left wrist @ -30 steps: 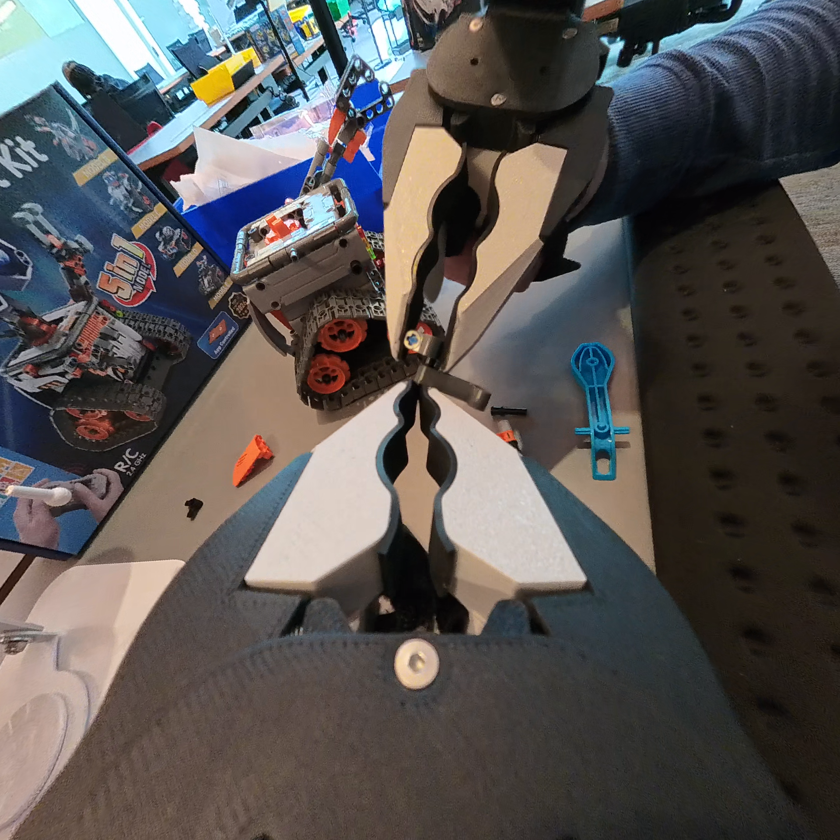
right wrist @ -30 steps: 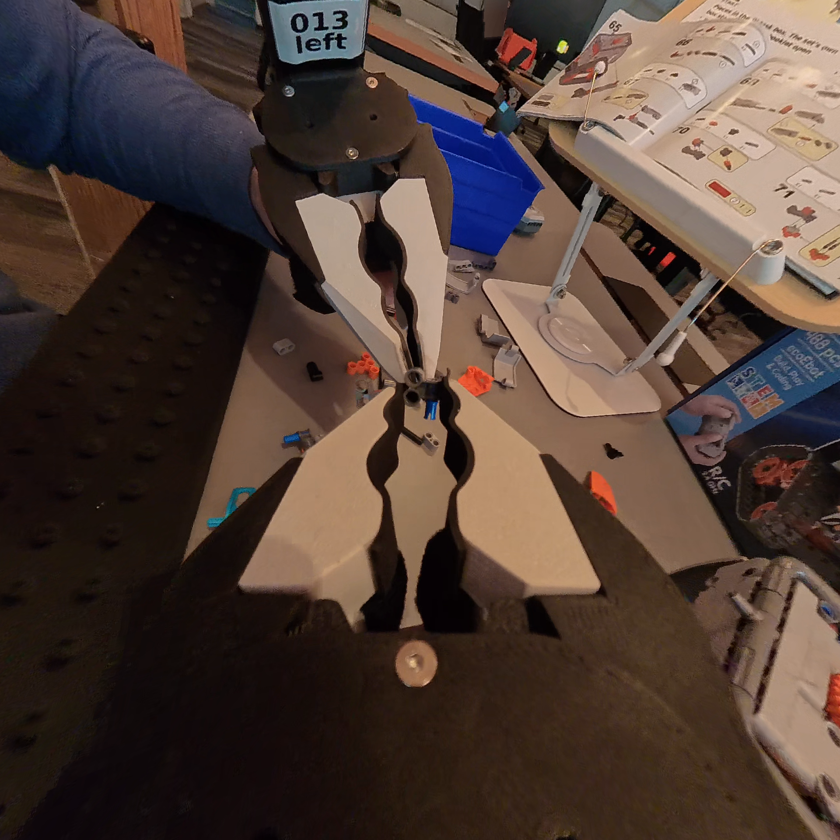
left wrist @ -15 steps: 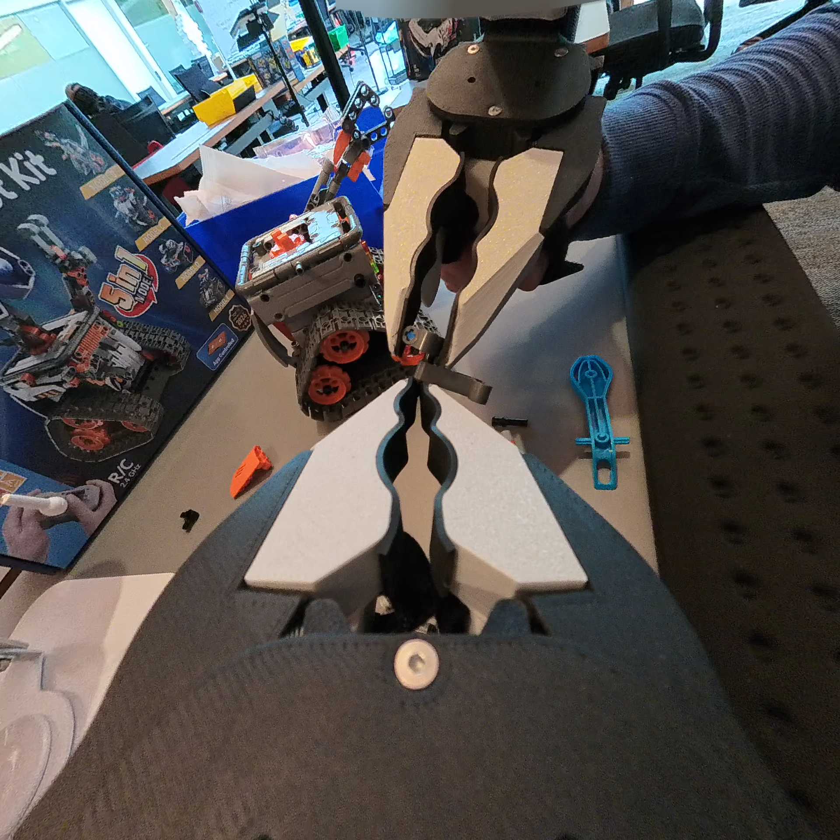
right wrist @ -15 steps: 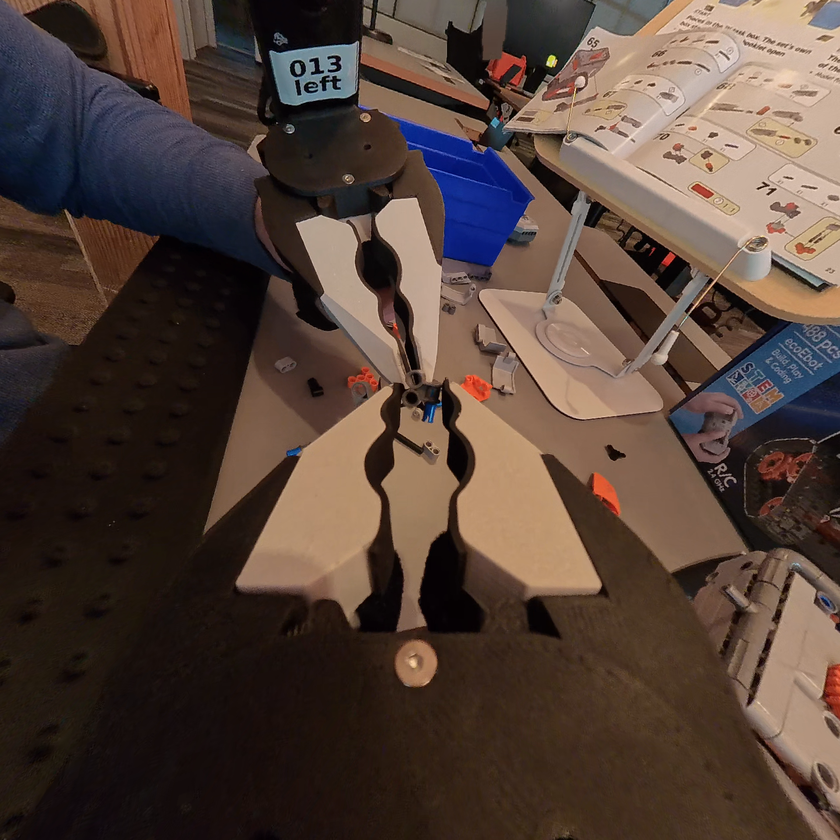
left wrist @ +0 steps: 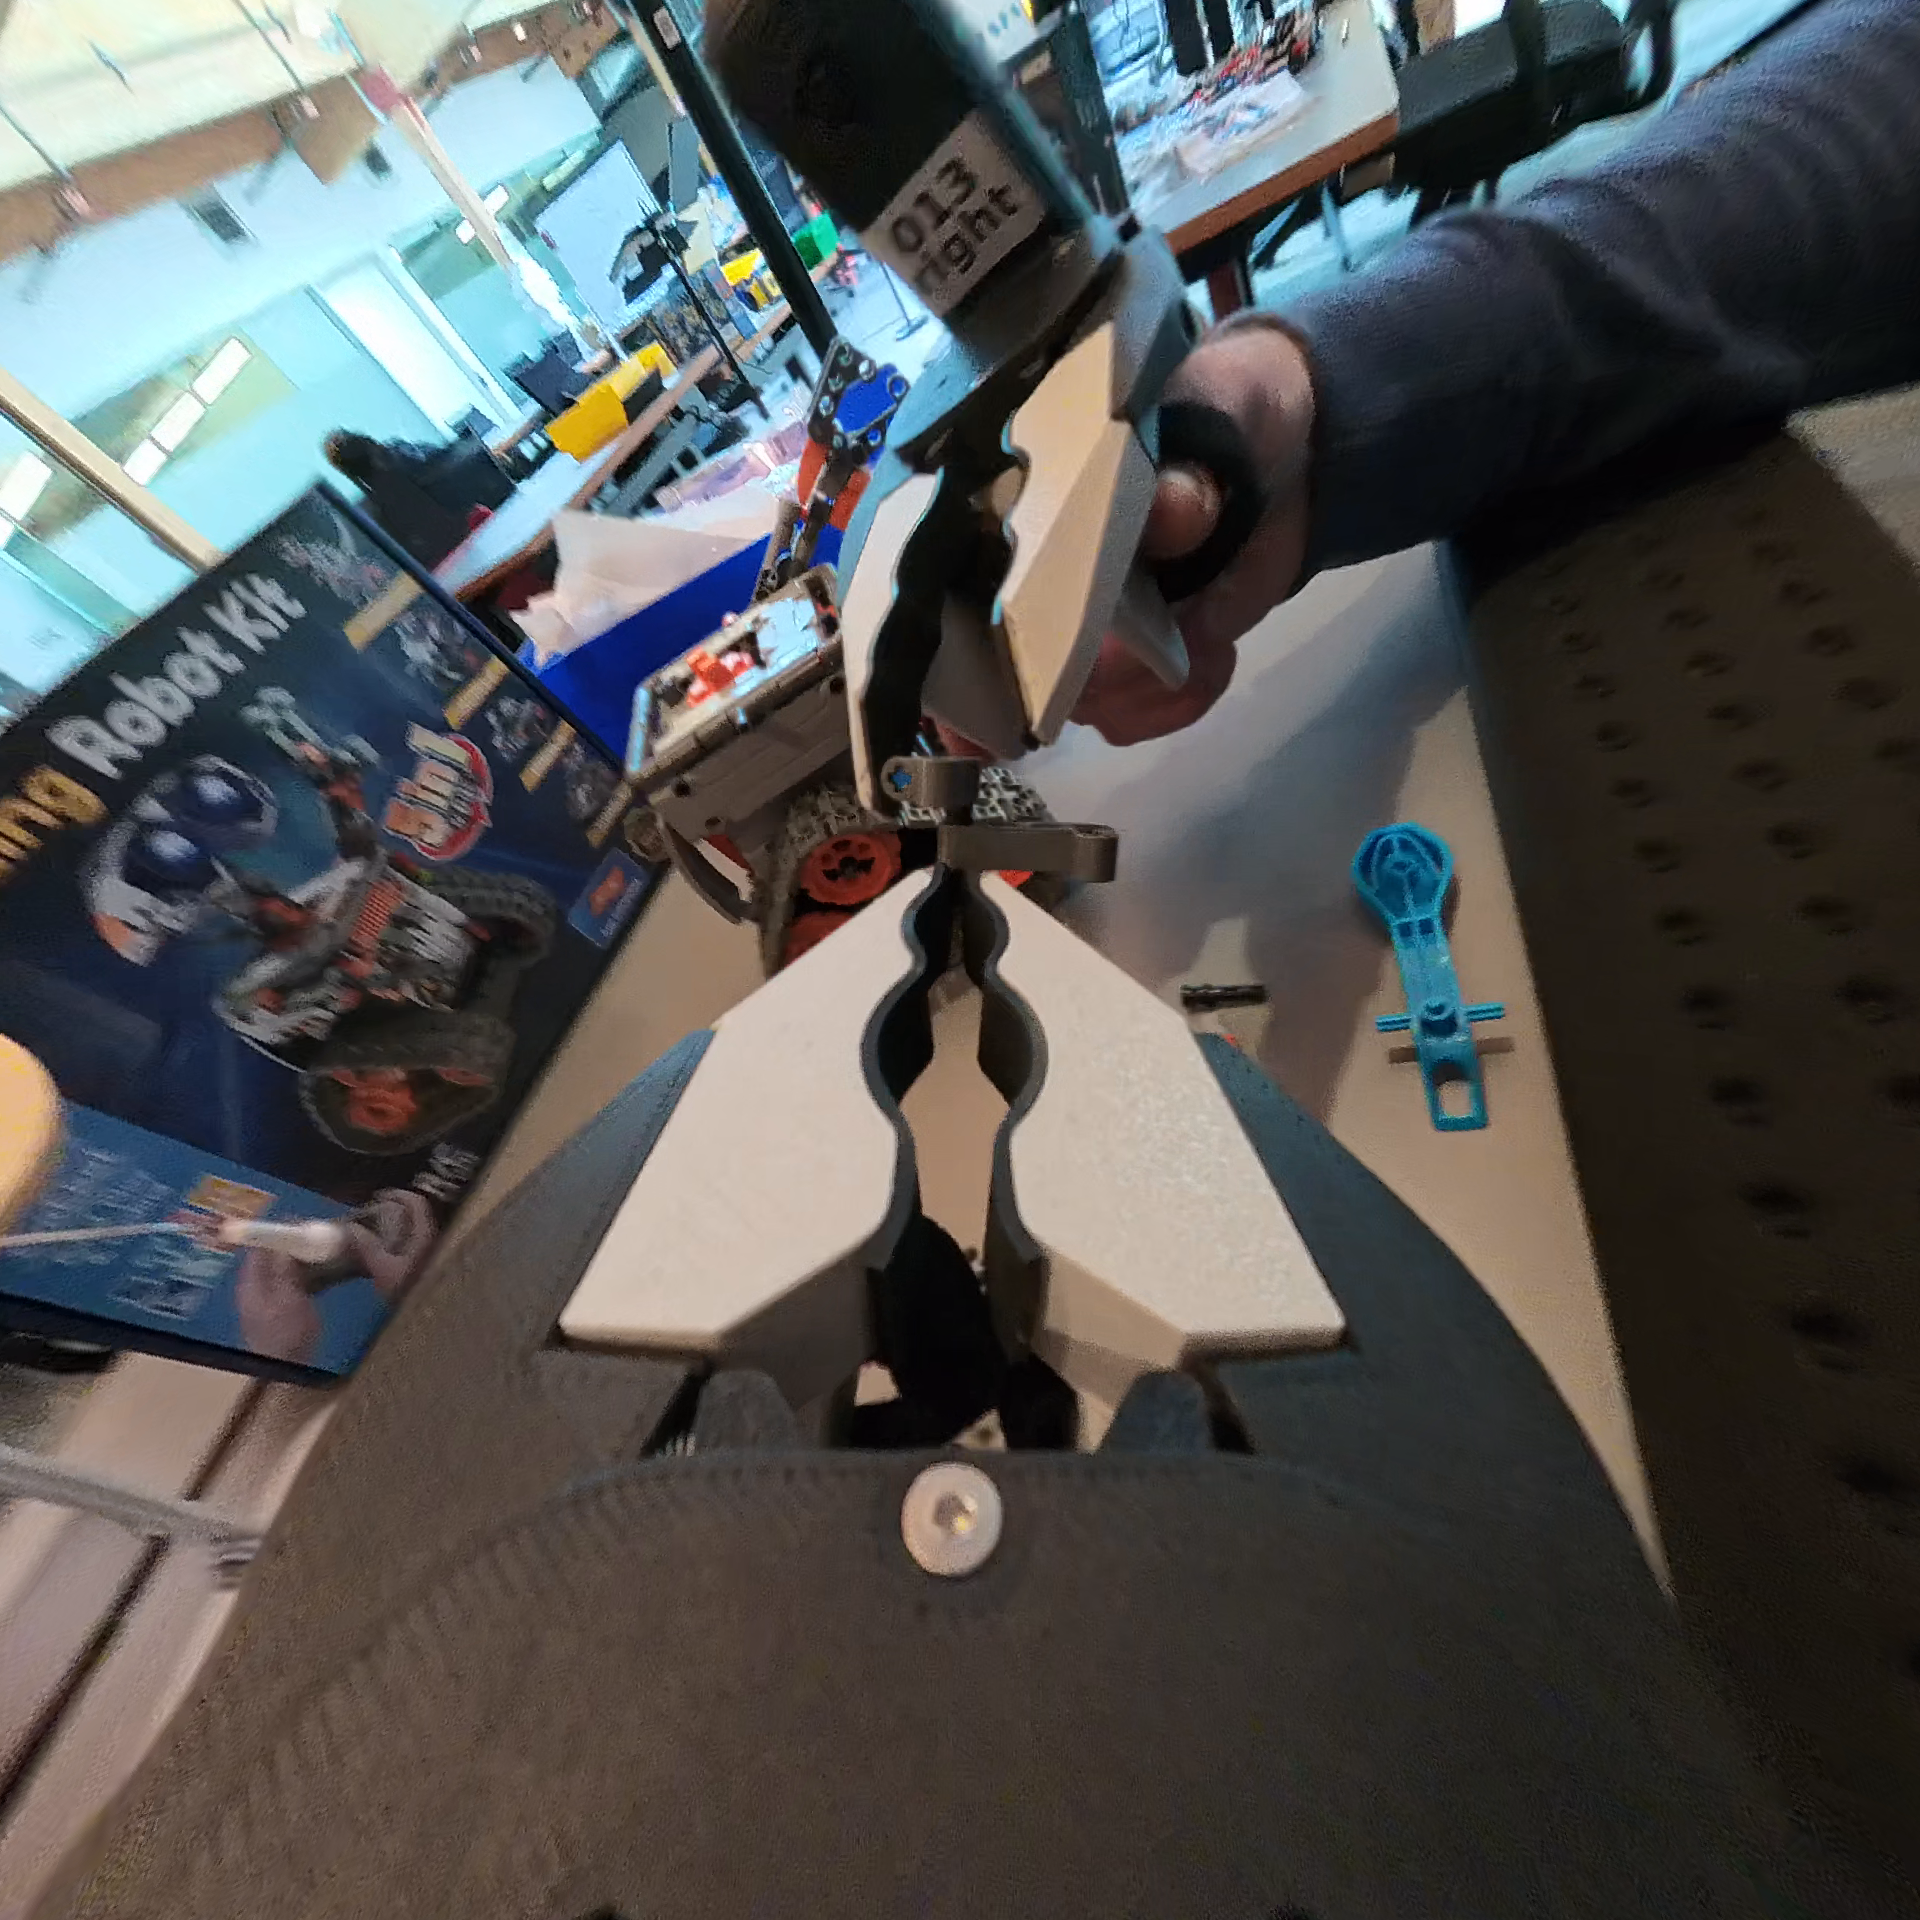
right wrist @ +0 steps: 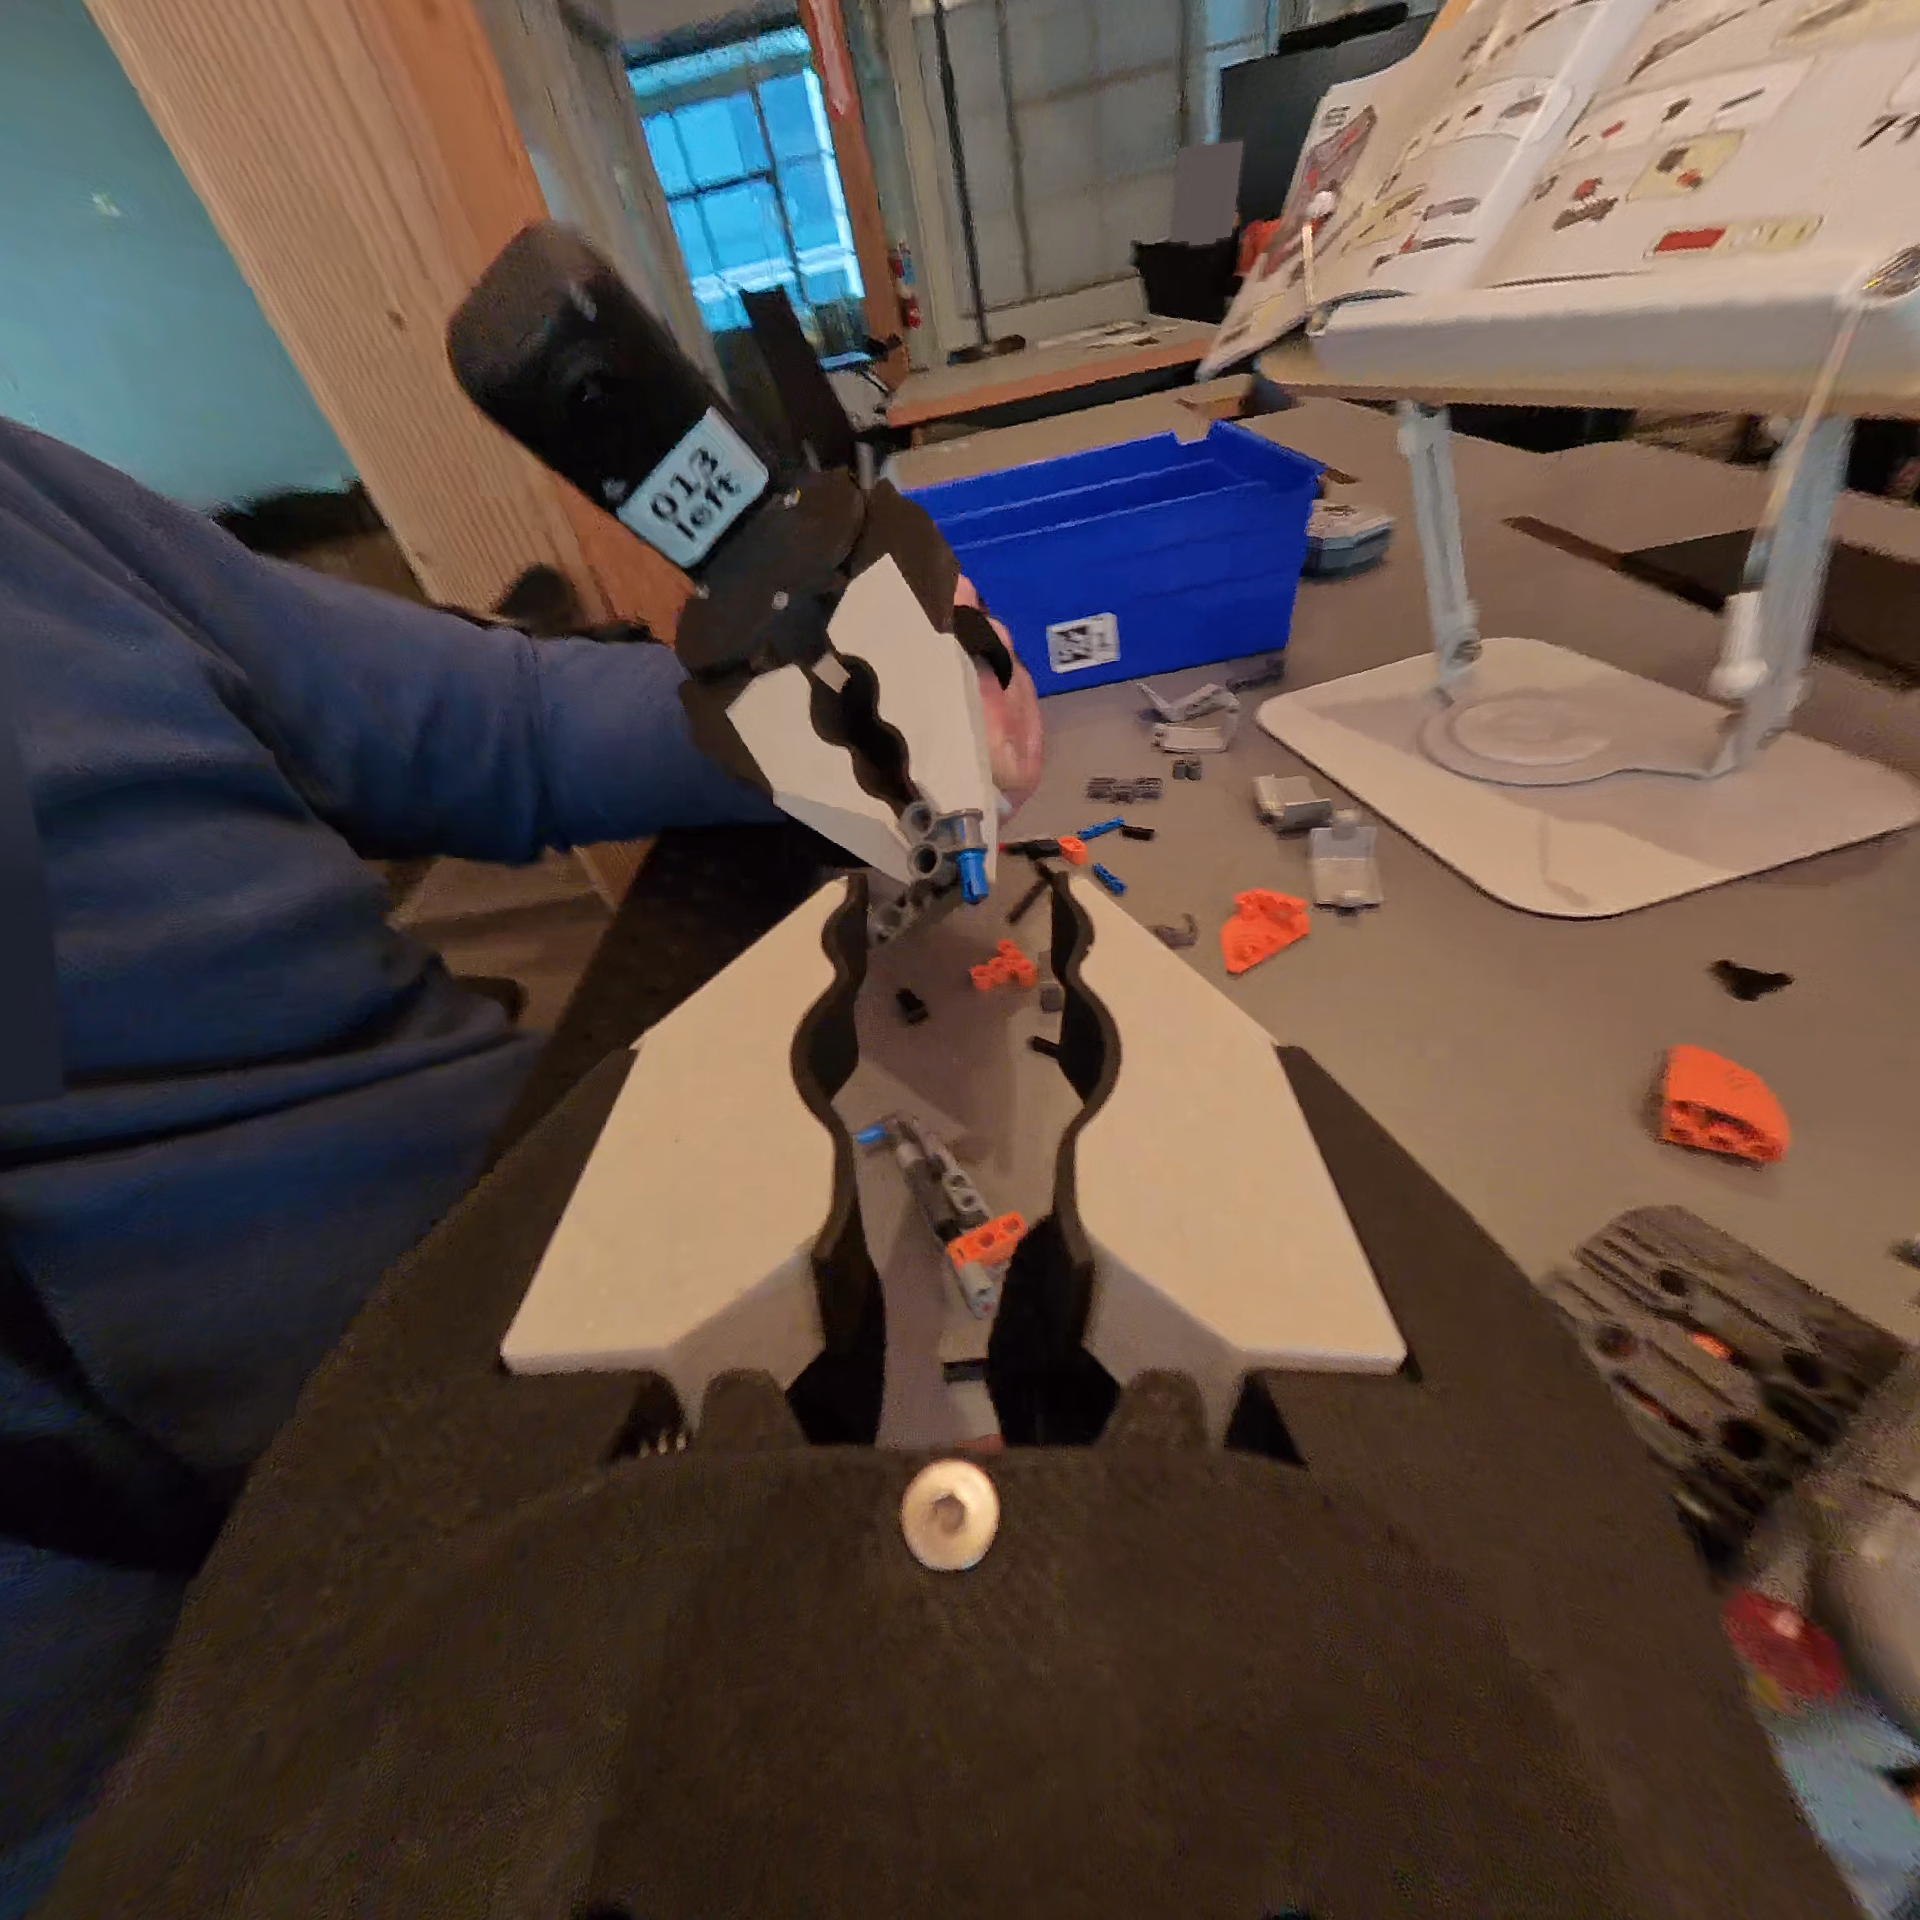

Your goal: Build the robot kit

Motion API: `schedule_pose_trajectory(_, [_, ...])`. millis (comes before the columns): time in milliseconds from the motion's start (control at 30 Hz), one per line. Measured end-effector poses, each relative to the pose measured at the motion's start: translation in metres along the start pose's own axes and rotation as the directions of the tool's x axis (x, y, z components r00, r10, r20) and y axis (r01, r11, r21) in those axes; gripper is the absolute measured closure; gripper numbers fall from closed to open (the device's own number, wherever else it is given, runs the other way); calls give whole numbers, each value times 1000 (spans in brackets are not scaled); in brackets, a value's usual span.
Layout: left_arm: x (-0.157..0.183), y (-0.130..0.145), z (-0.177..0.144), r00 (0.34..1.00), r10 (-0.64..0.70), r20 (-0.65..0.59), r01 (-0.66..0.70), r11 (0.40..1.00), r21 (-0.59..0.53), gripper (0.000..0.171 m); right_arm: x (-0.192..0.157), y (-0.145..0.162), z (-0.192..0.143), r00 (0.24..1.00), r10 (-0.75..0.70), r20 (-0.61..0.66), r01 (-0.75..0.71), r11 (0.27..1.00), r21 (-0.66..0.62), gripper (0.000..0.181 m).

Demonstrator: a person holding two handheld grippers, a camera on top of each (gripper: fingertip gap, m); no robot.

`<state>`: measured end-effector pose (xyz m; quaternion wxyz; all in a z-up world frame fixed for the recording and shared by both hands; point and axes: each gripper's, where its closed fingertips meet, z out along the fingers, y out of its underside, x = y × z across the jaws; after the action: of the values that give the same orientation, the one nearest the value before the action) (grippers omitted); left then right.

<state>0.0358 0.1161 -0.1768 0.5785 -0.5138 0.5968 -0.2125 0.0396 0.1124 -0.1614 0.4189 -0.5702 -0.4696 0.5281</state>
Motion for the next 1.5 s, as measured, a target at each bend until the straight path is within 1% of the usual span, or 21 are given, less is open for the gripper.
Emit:
schedule_pose_trajectory(33, [1, -2, 0, 998, 53, 18, -53, 999, -1, 171, -3, -2, 1, 999, 40, 37, -40, 999, 20, 148])
schedule_pose_trajectory(100, [1, -7, 1, 992, 117, 52, -117, 993, 1, 171, -4, -5, 0, 990, 114, 87, -119, 992, 49, 150])
schedule_pose_trajectory(133, [1, -9, 1, 987, 146, 69, -147, 989, 2, 171, -6, -5, 0, 982, 145, 119, -152, 987, 54, 154])
schedule_pose_trajectory(200, [0, -13, 0, 980, 170, 102, -172, 985, 10, 171, -7, -6, 1, 971, 177, 158, -190, 979, 70, 156])
schedule_pose_trajectory(267, [0, -13, 1, 969, 212, 123, -213, 977, -3, 171, -11, -7, 1, 961, 192, 202, -211, 974, 80, 167])
schedule_pose_trajectory(300, [0, -14, 1, 967, 218, 129, -220, 976, -1, 171, -12, -8, 1, 957, 195, 213, -218, 972, 86, 168])
schedule_pose_trajectory(467, [1, -17, 0, 958, 245, 149, -247, 969, -4, 171, -15, -10, 1, 950, 203, 239, -232, 968, 99, 169])
schedule_pose_trajectory(600, [2, -18, 0, 956, 245, 161, -247, 969, -11, 171, -15, -10, 1, 953, 194, 232, -220, 971, 91, 170])
schedule_pose_trajectory(667, [1, -19, 0, 941, 282, 189, -280, 959, -33, 171, -15, -10, 1, 956, 188, 224, -212, 973, 91, 171])
schedule_pose_trajectory(733, [0, -20, 0, 943, 268, 199, -266, 963, -35, 171, -15, -10, 1, 966, 165, 198, -185, 979, 87, 171])
schedule_pose_trajectory(800, [0, -20, 1, 929, 296, 220, -289, 955, -61, 171, -13, -8, 2, 971, 163, 173, -177, 982, 68, 171])
schedule_pose_trajectory(833, [0, -17, 2, 932, 289, 218, -280, 957, -71, 171, -11, -5, 2, 976, 155, 154, -165, 985, 55, 171])
schedule_pose_trajectory(967, [-3, -15, 2, 932, 282, 227, -273, 959, -71, 171, -8, -5, 4, 985, 128, 117, -134, 990, 45, 171])
schedule_pose_trajectory(1033, [-2, -14, 2, 921, 319, 223, -306, 947, -95, 171, -7, -4, 4, 987, 117, 107, -123, 992, 43, 171])
schedule_pose_trajectory(1133, [-7, -15, 2, 950, 236, 205, -229, 972, -61, 171, -4, -9, 3, 998, 40, 41, -42, 998, 38, 168])
schedule_pose_trajectory(1167, [-7, -16, 3, 953, 231, 194, -222, 973, -66, 171, -3, -7, 4, 1000, 0, 11, 0, 1000, 19, 165])
schedule_pose_trajectory(1233, [-12, -15, 3, 947, 244, 208, -230, 969, -88, 171, -2, -3, 6, 999, -42, -30, 42, 999, -19, 148])
schedule_pose_trajectory(1267, [-11, -12, 3, 953, 234, 190, -218, 970, -104, 171, -3, -5, 7, 997, -65, -46, 65, 998, -19, 146])
schedule_pose_trajectory(1400, [-8, -9, 2, 969, 199, 148, -184, 977, -110, 171, 0, -19, 4, 970, -203, -137, 202, 979, -21, 153])
schedule_pose_trajectory(1467, [-10, -10, 1, 969, 198, 145, -184, 977, -105, 171, 2, -17, 8, 948, -276, -160, 266, 961, -81, 161])
schedule_pose_trajectory(1500, [-8, -10, 0, 972, 195, 130, -183, 978, -102, 171, 1, -16, 10, 942, -296, -157, 285, 954, -91, 163])
